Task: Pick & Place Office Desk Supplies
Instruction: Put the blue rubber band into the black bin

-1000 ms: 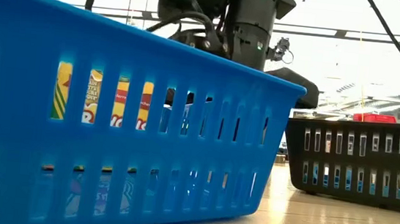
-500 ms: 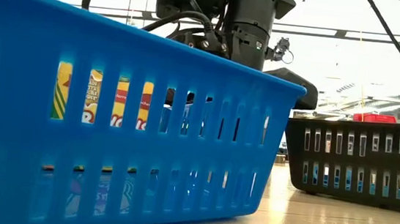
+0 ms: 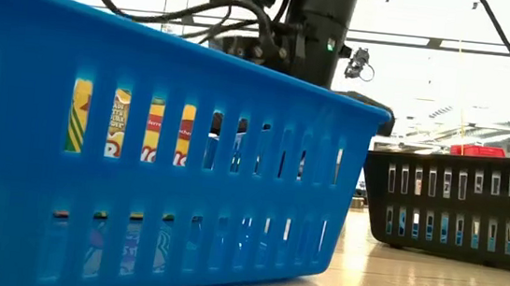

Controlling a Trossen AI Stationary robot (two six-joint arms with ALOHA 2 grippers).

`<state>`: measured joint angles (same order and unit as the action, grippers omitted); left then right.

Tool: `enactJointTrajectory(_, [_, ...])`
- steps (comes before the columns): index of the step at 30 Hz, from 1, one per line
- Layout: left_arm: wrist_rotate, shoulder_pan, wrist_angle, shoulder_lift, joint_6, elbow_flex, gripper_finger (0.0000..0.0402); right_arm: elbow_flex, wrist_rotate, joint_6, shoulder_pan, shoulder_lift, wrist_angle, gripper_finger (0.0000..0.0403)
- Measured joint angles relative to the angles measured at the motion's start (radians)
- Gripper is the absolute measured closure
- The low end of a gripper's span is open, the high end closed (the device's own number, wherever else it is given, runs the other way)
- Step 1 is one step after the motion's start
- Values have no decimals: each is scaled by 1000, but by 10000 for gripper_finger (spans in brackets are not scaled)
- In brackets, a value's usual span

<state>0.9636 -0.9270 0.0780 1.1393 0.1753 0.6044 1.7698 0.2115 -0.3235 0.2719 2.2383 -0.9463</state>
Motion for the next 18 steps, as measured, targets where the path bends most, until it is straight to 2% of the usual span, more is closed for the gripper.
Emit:
enactJointTrajectory(9, [-6, 0, 0, 0, 0, 0, 200, 106, 108, 25, 29, -2, -125, 402])
enactJointTrajectory(18, [-7, 0, -7, 0, 0, 0, 200, 237, 189, 131, 83, -5, -353, 403])
